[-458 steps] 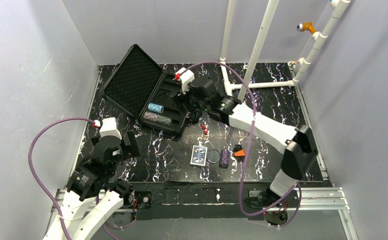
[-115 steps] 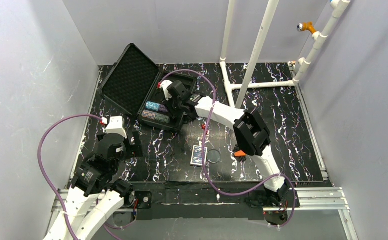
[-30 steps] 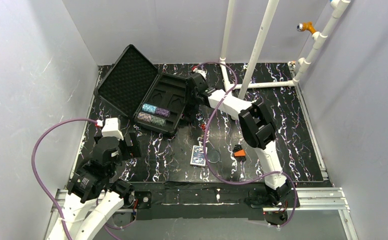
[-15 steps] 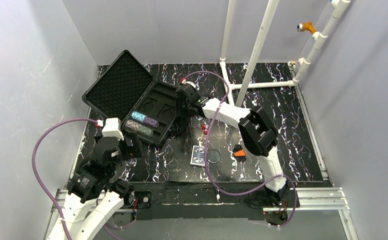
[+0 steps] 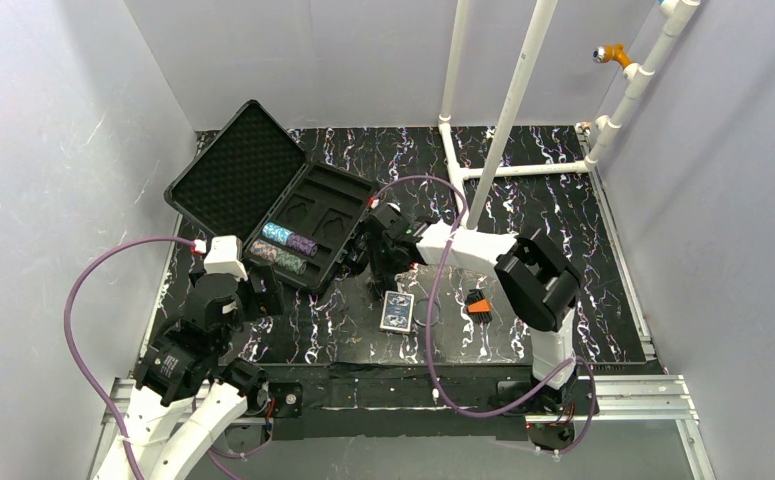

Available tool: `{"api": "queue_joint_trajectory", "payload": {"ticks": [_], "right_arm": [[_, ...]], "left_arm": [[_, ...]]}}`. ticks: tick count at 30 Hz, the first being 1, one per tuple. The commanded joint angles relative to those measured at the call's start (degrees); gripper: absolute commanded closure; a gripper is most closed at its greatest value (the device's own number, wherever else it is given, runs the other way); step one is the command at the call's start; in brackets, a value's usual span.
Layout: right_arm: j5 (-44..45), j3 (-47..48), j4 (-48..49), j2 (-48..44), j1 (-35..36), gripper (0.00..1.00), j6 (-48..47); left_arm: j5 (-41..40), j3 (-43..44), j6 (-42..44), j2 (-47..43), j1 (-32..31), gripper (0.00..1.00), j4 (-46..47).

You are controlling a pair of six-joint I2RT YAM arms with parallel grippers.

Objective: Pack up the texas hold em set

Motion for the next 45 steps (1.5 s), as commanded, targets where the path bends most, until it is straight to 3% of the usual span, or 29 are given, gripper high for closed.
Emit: {"api": "queue_joint_trajectory", "payload": {"ticks": [1, 13, 20, 32, 38, 45], "right_arm": [[2.47, -3.48, -2.16, -4.86, 1.11, 0.52, -0.36], [5.97, -1.93, -1.06, -9.41, 1.19, 0.51, -5.46], [7.91, -1.24, 0.91, -14.49, 1.13, 0.42, -10.62], [14.35, -9.14, 3.45, -28.16, -0.57, 0.17, -16.32], [17.96, -13.89, 4.3, -34.34, -2.21, 0.02, -13.21], [16.61, -18.22, 5.02, -39.23, -2.55, 0.02, -10.58]], "left_arm": [[-0.3, -0.64, 0.32, 0.13, 0.22, 0.02, -0.02], [-0.57, -0.61, 0.15, 3.18, 0.22, 0.02, 0.0], [-0.05, 0.67, 0.18, 7.48, 0.22, 0.02, -0.4], [11.93, 10.22, 1.05, 30.0, 0.22, 0.02, 10.17], [14.56, 16.56, 3.97, 44.63, 0.22, 0.02, 16.6], [18.4, 21.86, 6.82, 60.73, 0.19, 0.03, 21.78]]}}
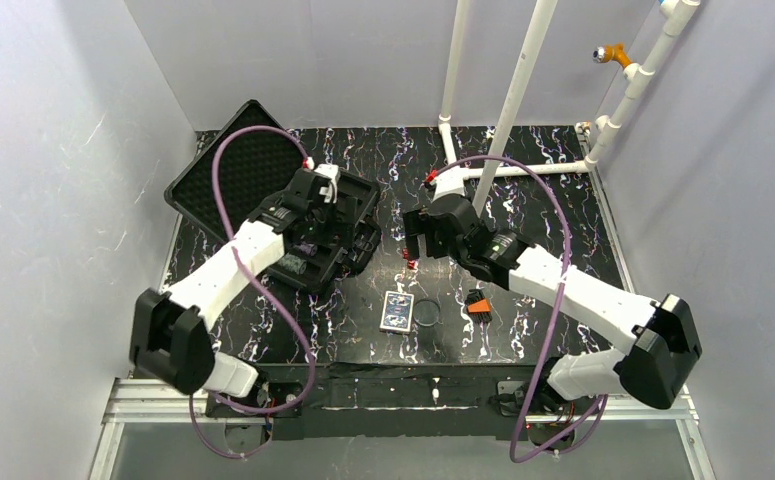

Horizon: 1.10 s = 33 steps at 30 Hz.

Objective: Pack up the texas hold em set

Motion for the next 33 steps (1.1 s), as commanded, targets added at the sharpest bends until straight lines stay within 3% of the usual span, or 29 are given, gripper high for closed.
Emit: {"api": "queue_joint_trajectory", "payload": {"ticks": [1, 11, 14, 21, 33], "right_arm": [[0.29, -1.53, 2.29, -3.47, -0.14, 0.02, 1.95], [-2.2, -3.12, 0.35, -7.54, -0.1, 0.02, 2.9], [-2.77, -3.45, 0.12, -7.98, -0.1, 0.02, 3.39], [-2.93, -3.67, -0.24, -8.35, -0.14, 0.02, 3.29], [-0.74, -3.93, -0.82, -8.77, -0.1, 0.02, 2.81]], "left_arm": [[3.45, 3.29, 3.43, 7.4, 0.21, 0.04, 3.55], [2.01, 9.21, 8.03, 21.23, 0.64, 0.23, 3.77], [2.41, 9.49, 7.44, 23.23, 0.74, 0.4, 3.77], [7.62, 7.53, 6.08, 23.16, 0.74, 0.64, 4.18], [15.25, -0.93, 2.27, 17.41, -2.1, 0.67, 6.68]]}}
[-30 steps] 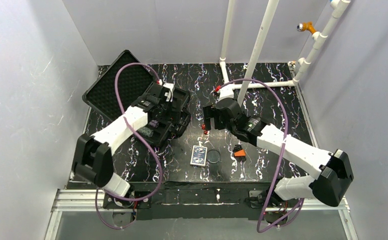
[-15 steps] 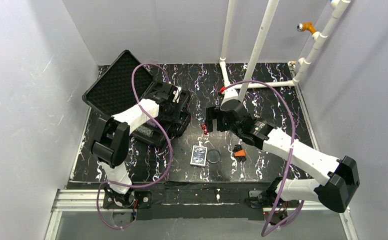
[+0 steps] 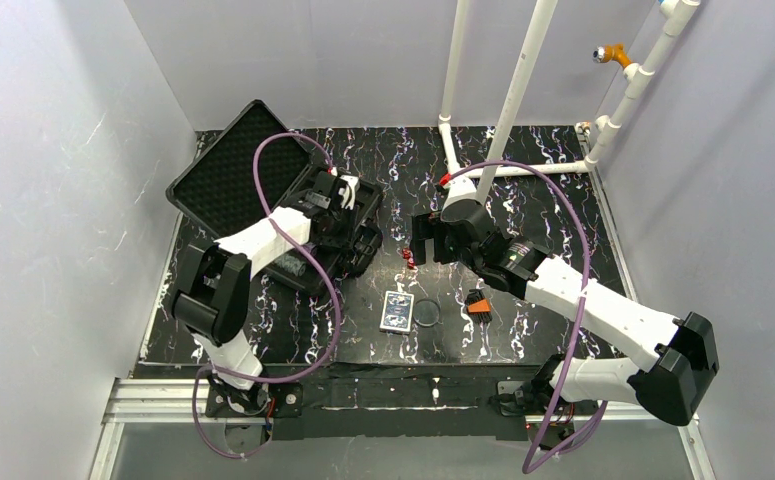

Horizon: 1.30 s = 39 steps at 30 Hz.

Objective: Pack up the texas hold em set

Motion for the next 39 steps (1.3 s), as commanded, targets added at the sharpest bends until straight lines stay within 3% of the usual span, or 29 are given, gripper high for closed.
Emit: {"api": "queue_joint_trajectory", "payload": {"ticks": [1, 11, 19, 22, 31, 39], "right_arm": [[2.23, -0.79, 0.17, -1.95, -0.06, 0.02, -0.14], [3.73, -1.36, 0.42, -1.44, -0.06, 0.02, -0.41], [4.29, -0.27, 0.62, -0.3, -0.05, 0.01, -1.31], [5.28, -0.04, 0.63, -0.47, -0.06, 0.0, -2.12], [8.75, 0.72, 0.62, 0.94, -0.98, 0.0, -4.02], [8.46, 2.21, 0.79, 3.03, -4.51, 0.0, -5.86]], "left_arm": [[8.05, -3.92, -3.41, -3.72, -3.7, 0.67, -3.14], [7.87, -8.36, -7.45, -9.77, -8.5, 0.63, -4.02], [0.61, -3.04, -5.69, -10.57, -8.9, 0.27, -7.99], [-0.31, -0.37, -5.16, -11.19, -8.9, 0.2, -9.85], [-1.94, 1.26, -6.51, -18.15, -10.22, 0.15, -13.76], [-2.47, -8.08, -12.79, -25.12, -15.69, 0.08, -11.71]]}}
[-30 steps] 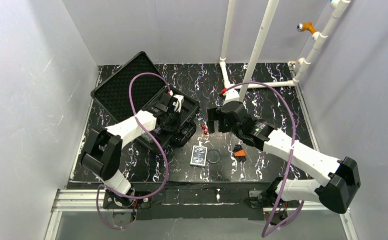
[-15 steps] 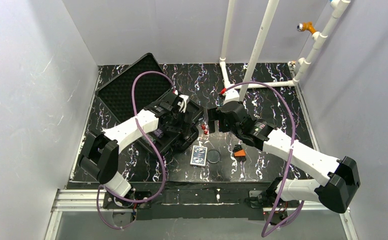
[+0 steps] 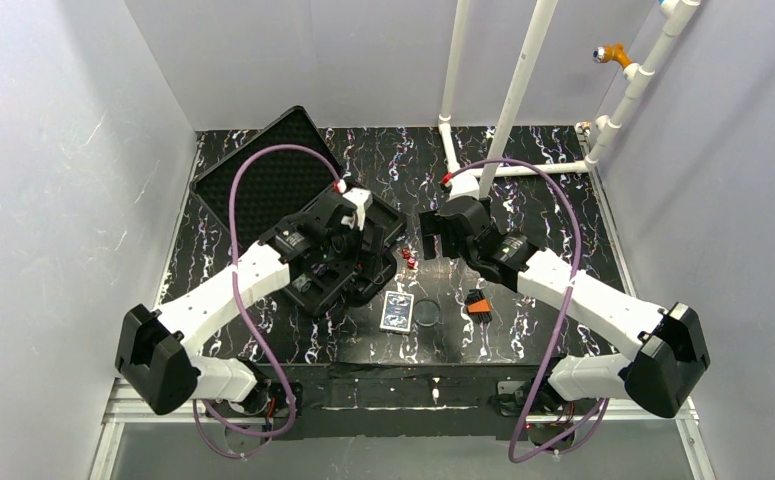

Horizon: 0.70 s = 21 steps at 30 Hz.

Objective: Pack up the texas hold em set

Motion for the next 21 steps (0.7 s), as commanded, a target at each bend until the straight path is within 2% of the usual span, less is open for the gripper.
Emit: {"api": "queue_joint_trajectory", "payload": {"ticks": [1, 10, 21], "right_arm": [[1.15, 2.92, 1.45, -0.06, -2.23, 0.0, -1.84], [-1.48, 1.65, 2.01, -0.44, -4.92, 0.0, -2.82], [-2.62, 0.07, 2.36, -1.19, -5.52, 0.0, -3.07]], "left_arm": [[-1.12, -5.97, -4.58, -3.44, -3.5, 0.08, 0.01], [-4.66, -10.8, -9.74, -2.26, -10.47, 0.07, 4.39], [-11.02, -9.51, -14.48, 5.93, -18.06, 0.07, 6.25]]}}
